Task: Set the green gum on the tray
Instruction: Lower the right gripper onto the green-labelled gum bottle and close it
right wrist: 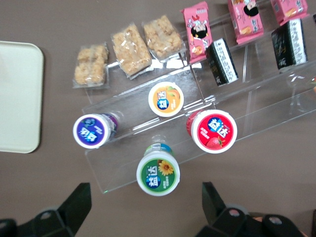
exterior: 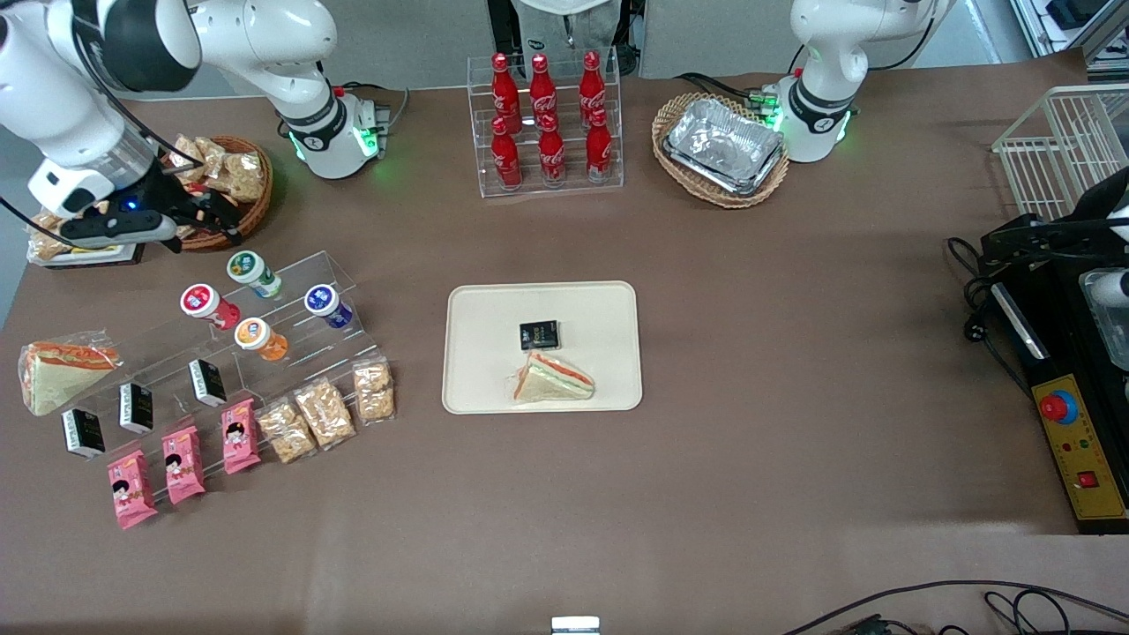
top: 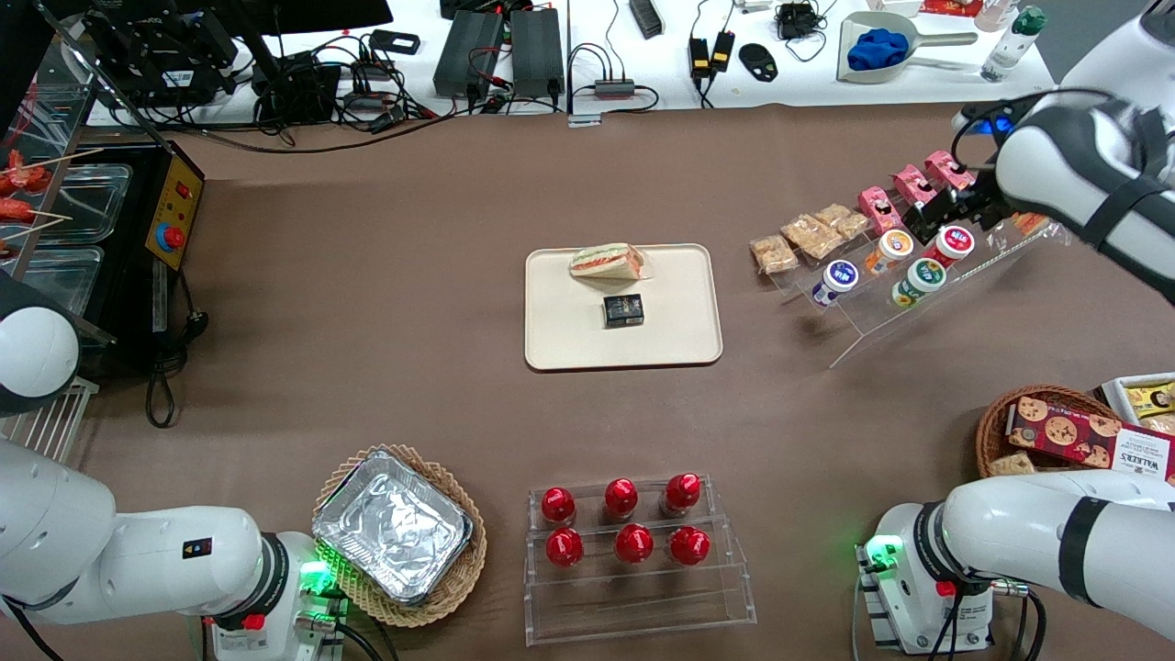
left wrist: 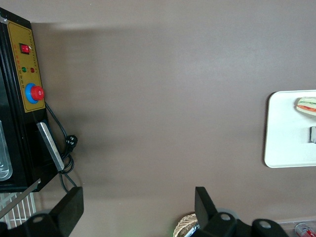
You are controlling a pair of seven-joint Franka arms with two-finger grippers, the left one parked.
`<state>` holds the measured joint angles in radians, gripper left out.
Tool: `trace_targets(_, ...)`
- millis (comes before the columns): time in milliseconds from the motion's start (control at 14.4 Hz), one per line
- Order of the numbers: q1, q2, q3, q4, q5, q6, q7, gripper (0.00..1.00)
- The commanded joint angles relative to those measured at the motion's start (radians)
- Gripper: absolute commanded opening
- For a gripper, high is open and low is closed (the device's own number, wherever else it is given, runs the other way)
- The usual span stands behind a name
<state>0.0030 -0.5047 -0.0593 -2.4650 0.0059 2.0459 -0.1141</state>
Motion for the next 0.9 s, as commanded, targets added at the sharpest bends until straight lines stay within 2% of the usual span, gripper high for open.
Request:
trace_targets(0,-0.021,-0.046,-0.004,-0.165,-0.015,0.164,-0.016,1.00)
trace_targets(623,-0.031,-0.051,-0.002,-0.363,-0.015,0.401,-0.016,1.00)
trace_targets(692,-0.031,-0.049,-0.002,-0.373,-0.015,0.416,-0.015,0.94)
trace_targets(831,-0.031,-0.046,-0.002,-0.373,-0.015,0.416,-0.013,0.64)
